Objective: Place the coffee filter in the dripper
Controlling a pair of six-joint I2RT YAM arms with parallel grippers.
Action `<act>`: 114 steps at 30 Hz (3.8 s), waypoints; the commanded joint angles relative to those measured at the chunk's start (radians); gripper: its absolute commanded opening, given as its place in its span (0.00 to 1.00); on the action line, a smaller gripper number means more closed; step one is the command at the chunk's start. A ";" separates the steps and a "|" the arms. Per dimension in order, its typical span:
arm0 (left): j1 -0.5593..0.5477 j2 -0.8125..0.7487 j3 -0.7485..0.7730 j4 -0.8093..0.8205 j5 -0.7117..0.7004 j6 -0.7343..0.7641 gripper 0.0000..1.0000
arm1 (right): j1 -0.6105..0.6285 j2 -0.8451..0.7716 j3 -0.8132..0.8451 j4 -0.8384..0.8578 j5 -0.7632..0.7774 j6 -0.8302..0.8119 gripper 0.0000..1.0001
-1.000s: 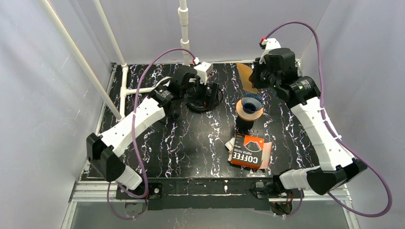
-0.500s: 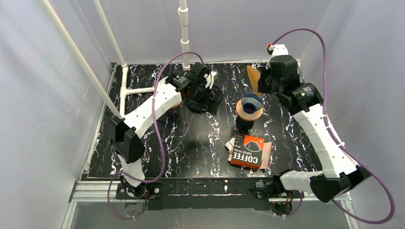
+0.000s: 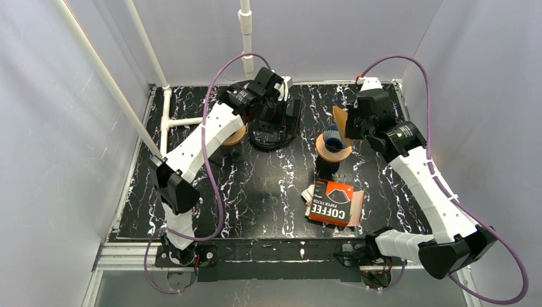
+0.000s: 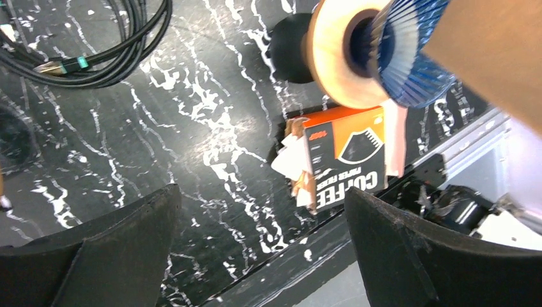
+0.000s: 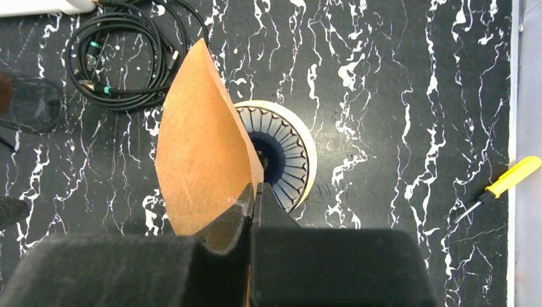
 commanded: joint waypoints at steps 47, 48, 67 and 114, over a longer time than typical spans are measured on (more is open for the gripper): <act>-0.054 0.307 0.307 0.157 0.237 -0.589 0.48 | -0.007 0.003 -0.089 0.084 0.021 0.166 0.37; -0.054 0.309 0.311 0.158 0.233 -0.587 0.45 | -0.007 0.007 -0.083 0.081 0.027 0.162 0.37; -0.058 0.310 0.365 0.125 0.167 -0.505 0.02 | -0.048 0.023 -0.039 0.043 0.087 0.152 0.37; -0.066 0.319 0.356 0.051 0.155 -0.494 0.01 | -0.249 0.022 -0.106 0.061 -0.248 0.248 0.69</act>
